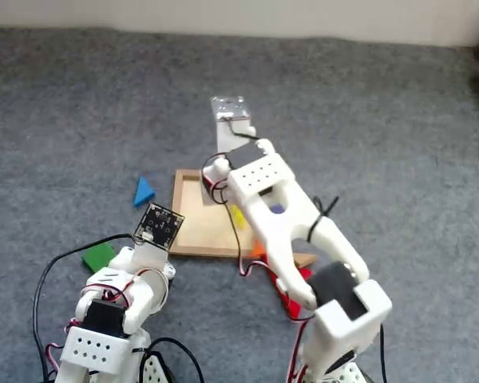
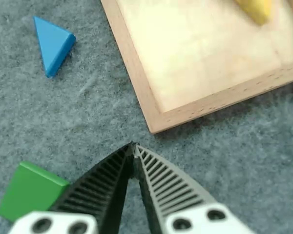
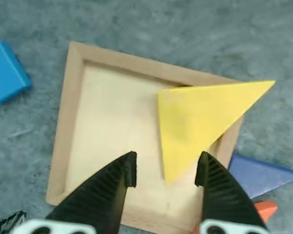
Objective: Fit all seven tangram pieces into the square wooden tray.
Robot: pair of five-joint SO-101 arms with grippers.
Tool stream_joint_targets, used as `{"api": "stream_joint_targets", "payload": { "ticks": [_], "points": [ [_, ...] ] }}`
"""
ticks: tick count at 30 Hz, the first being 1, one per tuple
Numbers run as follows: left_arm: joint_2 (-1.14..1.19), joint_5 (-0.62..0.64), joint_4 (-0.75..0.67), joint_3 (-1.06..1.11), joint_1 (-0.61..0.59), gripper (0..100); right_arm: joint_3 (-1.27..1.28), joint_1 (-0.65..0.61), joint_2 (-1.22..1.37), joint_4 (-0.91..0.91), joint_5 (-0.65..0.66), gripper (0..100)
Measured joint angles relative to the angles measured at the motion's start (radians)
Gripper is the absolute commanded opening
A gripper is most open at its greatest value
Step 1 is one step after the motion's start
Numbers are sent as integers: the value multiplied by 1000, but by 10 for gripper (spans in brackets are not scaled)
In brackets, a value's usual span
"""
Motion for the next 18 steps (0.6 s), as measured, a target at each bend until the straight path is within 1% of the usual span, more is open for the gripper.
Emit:
{"api": "stream_joint_targets", "payload": {
  "ticks": [5, 12, 18],
  "points": [
    [0, 0, 0, 0, 0, 6, -3, -26, 40, 0, 0, 183],
    [0, 0, 0, 0, 0, 6, -3, -29, 38, 0, 0, 183],
    [0, 0, 0, 0, 0, 6, -5, -29, 38, -64, 0, 183]
  ]
}}
